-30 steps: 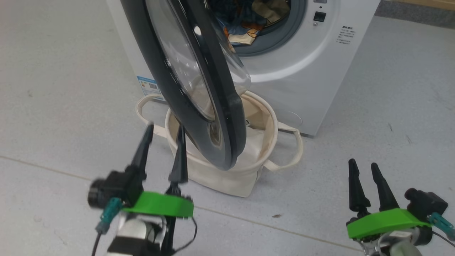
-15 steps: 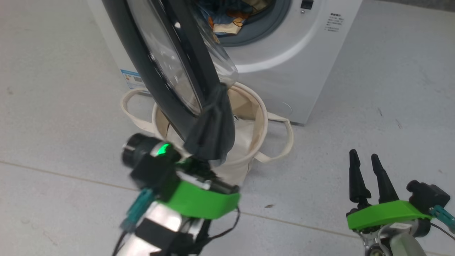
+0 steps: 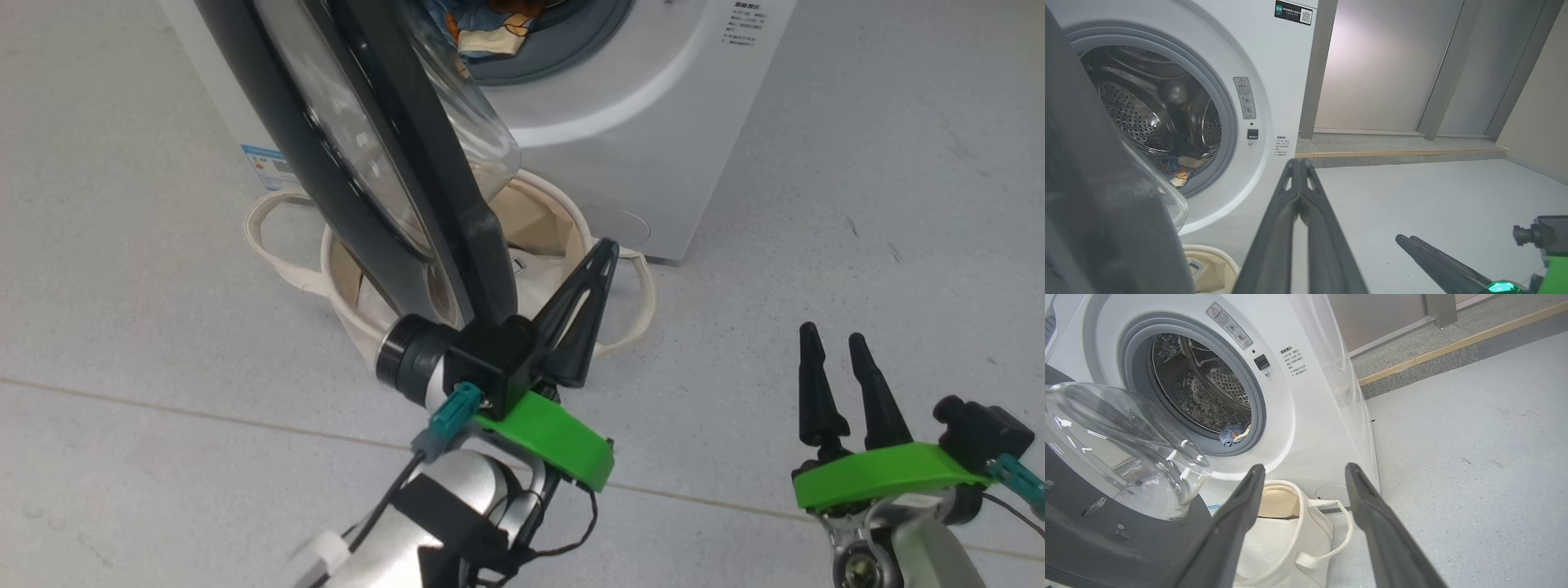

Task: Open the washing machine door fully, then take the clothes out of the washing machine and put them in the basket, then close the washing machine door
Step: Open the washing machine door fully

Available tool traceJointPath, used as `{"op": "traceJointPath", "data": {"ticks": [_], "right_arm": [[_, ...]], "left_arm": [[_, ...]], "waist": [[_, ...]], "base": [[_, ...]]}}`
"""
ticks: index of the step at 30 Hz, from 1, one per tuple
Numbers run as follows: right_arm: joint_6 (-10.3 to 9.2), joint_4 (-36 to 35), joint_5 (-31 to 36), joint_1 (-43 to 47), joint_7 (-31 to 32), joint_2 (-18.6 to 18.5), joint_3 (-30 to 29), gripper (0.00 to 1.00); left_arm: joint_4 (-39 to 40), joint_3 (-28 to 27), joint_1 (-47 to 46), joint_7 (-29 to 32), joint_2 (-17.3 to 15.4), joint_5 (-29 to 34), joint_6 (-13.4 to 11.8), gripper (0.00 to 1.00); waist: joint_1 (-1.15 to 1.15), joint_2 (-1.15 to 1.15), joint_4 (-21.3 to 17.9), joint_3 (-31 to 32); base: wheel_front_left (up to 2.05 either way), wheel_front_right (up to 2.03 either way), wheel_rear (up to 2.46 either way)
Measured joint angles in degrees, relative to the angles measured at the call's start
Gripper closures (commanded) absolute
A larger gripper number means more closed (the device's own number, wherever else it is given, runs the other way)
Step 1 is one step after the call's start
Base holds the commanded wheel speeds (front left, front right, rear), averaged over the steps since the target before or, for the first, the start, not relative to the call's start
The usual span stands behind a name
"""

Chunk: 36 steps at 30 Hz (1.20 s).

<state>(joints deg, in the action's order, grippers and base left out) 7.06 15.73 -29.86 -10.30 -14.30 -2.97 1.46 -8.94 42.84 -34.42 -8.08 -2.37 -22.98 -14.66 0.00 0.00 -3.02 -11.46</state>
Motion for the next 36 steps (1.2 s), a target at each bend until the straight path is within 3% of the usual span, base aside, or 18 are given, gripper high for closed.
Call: {"op": "traceJointPath", "data": {"ticks": [6, 17, 36], "right_arm": [[0.0, 0.07, -0.49, 0.0, 0.0, 0.0, 0.51, 0.0], [0.0, 0.33, -0.59, 0.05, 0.0, 0.0, 1.57, 0.0], [0.0, 0.74, -0.41, 1.28, 0.0, -0.01, 1.44, 0.0]], "left_arm": [[-7.09, 2.67, -1.7, -1.91, -0.02, -0.88, -2.47, 1.0], [-15.82, 4.35, -2.12, -5.45, -0.03, -4.43, -3.07, 1.0], [-17.13, 4.66, -0.19, -6.24, 0.38, -5.25, -3.38, 1.0]], "waist": [[0.0, 0.0, 0.09, 0.06], [0.0, 0.0, 2.32, 1.07], [0.0, 0.0, 8.52, 2.83]], "base": [[0.0, 0.0, 0.0], [0.0, 0.0, 0.0], [0.0, 0.0, 0.0]]}}
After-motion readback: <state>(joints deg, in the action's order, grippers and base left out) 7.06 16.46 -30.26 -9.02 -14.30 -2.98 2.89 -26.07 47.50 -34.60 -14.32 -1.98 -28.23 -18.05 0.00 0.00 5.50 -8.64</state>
